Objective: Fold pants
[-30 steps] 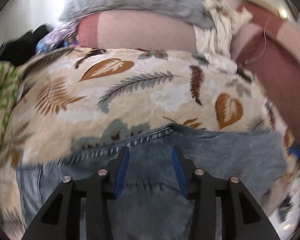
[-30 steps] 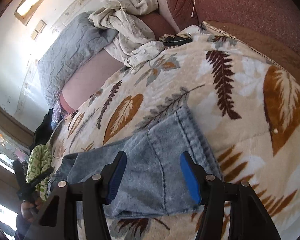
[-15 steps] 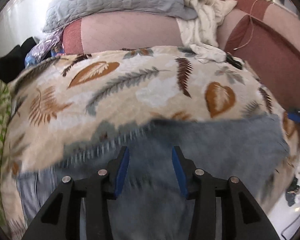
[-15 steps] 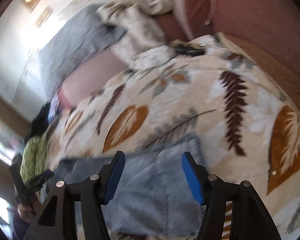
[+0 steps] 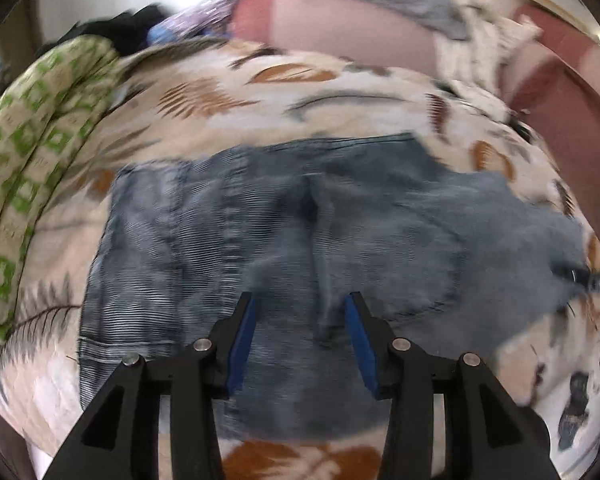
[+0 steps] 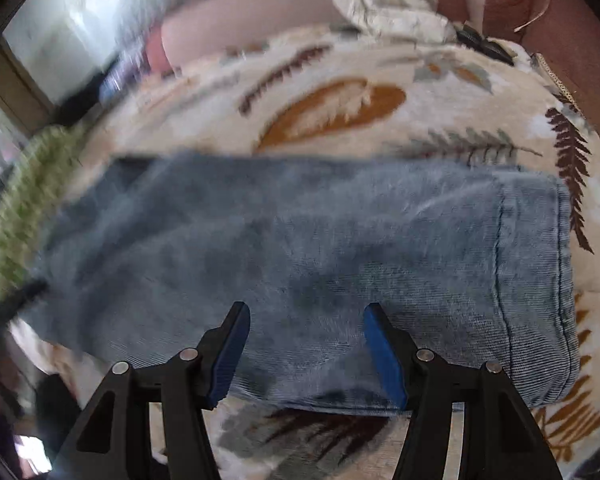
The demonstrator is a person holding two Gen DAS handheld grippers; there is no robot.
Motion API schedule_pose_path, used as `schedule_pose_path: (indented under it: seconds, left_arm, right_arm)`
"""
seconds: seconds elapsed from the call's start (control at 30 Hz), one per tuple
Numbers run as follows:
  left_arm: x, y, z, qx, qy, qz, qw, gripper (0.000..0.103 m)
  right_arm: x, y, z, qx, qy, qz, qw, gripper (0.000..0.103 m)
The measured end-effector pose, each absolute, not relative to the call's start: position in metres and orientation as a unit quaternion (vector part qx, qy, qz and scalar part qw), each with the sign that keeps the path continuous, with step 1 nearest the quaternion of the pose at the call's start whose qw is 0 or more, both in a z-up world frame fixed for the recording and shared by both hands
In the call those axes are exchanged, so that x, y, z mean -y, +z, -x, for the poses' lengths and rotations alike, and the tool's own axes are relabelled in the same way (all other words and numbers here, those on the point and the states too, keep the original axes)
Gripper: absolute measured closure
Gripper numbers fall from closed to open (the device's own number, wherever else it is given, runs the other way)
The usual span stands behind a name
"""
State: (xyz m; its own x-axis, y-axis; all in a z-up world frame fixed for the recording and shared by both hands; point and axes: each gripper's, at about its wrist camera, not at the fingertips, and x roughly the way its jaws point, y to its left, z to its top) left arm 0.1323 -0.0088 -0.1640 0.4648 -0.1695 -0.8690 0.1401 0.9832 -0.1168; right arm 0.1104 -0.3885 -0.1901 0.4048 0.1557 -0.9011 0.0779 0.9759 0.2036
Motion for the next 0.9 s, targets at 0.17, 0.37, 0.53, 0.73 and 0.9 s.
schedule_pose_path:
  seconds: [0.17,0.37,0.53,0.73,0.9]
  left_arm:
    - [0.000,-0.175,-0.151,-0.506,-0.073,0.015,0.860,0.056]
    - [-0.020,-0.186,-0.178,-0.509,-0.026,0.022,0.860,0.057]
    - [-0.016,-0.186,-0.186,-0.504,-0.024,-0.002,0.864,0.058]
    - [-0.019,-0.184,-0.194,-0.506,-0.016,0.007,0.862,0.058]
    - [-0.010,-0.153,-0.180,-0.482,-0.043,0.013,0.875,0.058]
  right_arm:
    - [0.389,-0.201,-0.103,-0.581,0.015,-0.083,0.810,0.040]
    - [0.393,-0.208,-0.096,-0.606,0.017,-0.096,0.790,0.040]
    - [0.398,-0.209,-0.085,-0.612,0.017,-0.105,0.784,0.039]
    - [0.400,-0.203,-0.071,-0.611,0.032,-0.109,0.783,0.040]
    - [0.448,-0.151,-0.066,-0.547,0.031,-0.158,0.821,0.040]
